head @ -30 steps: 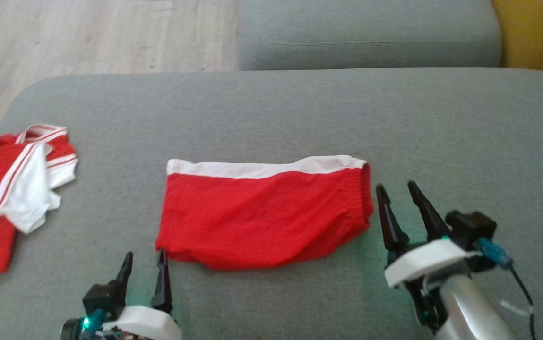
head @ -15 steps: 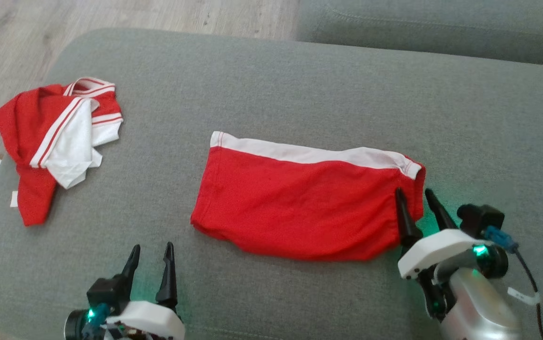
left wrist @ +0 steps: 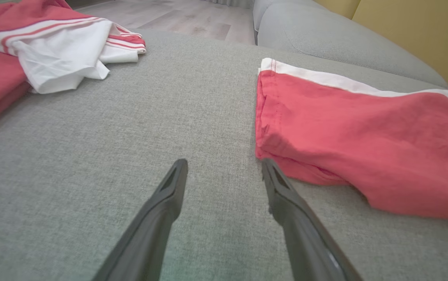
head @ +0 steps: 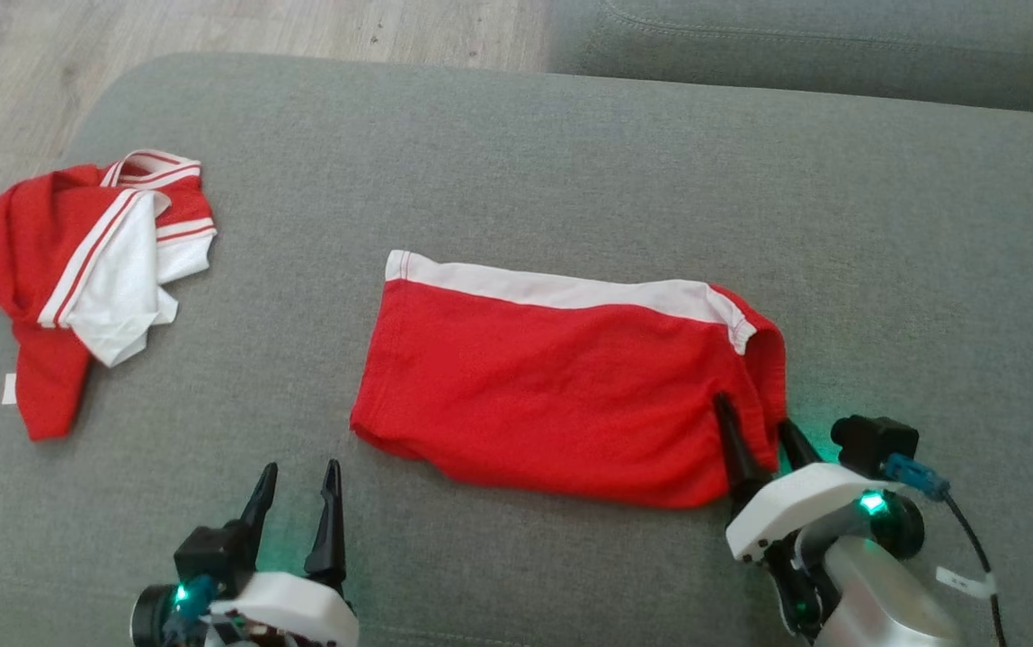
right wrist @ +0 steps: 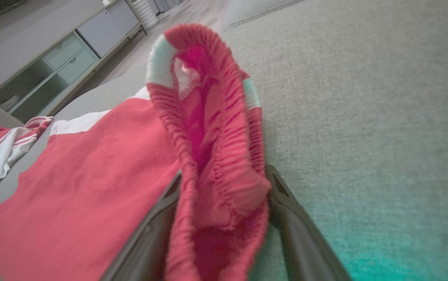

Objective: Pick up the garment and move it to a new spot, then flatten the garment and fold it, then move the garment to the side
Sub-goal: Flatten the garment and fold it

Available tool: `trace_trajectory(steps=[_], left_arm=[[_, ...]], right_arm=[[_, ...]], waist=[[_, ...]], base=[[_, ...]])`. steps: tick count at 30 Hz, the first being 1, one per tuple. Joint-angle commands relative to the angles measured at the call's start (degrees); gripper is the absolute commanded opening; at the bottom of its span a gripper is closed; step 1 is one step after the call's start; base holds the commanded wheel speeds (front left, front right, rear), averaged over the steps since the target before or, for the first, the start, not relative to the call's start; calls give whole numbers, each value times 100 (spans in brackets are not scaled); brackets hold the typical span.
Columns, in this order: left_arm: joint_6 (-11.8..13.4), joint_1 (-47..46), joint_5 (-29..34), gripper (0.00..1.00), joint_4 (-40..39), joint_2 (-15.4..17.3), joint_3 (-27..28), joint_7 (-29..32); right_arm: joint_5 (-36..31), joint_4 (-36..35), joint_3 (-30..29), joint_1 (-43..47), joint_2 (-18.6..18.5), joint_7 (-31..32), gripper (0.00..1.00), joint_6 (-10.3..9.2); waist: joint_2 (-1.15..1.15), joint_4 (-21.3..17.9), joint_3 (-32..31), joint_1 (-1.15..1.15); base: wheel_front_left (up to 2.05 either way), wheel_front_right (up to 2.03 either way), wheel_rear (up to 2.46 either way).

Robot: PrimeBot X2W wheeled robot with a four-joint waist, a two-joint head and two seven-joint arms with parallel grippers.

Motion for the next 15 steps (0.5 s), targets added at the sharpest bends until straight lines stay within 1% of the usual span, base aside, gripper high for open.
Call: trace_trajectory(steps=[1,2,3,4,5,6,9,11,13,15], left_arm=[[-15,-180,7,100,-114,12,138,-30],[-15,-180,7,100,-114,12,138,-30],[-18,-180,12,100,-116,12,136,-30],[-21,-182,18,100,-117,12,139,-30],[-22,-183,21,100,-119,12,141,-30],[-27,-187,30,100,-118,12,139,-30],[-38,-175,59,100,-116,12,164,-30],[-39,-134,67,100,-125,12,197,-30],[-39,-82,69,100,-131,12,223,-30],[-44,-23,68,100,-140,12,238,-30]], right_arm=[[132,-44,202,65,12,-30,68,-4],[132,-44,202,65,12,-30,68,-4],[202,-48,226,54,12,-30,47,-4],[289,-52,232,46,12,-30,36,-4],[367,-43,239,34,12,-30,21,-4],[533,-6,221,8,12,-30,0,-4],[722,48,96,-54,12,-30,0,-4],[701,61,-37,-72,12,-30,0,-4],[646,76,-255,-68,12,-30,0,-4],[512,82,-611,-53,11,-30,0,-4]], waist=[[0,-20,-3,0],[0,-20,-3,0],[0,-30,-2,0],[0,-39,0,0],[0,-46,1,0],[0,-54,3,0],[0,-84,-13,0],[0,-137,-48,0],[0,-217,-96,0],[0,-325,-153,0]], base=[[0,0,0],[0,0,0],[0,0,0],[0,0,0],[0,0,0],[0,0,0],[0,0,0],[0,0,0],[0,0,0],[0,0,0]])
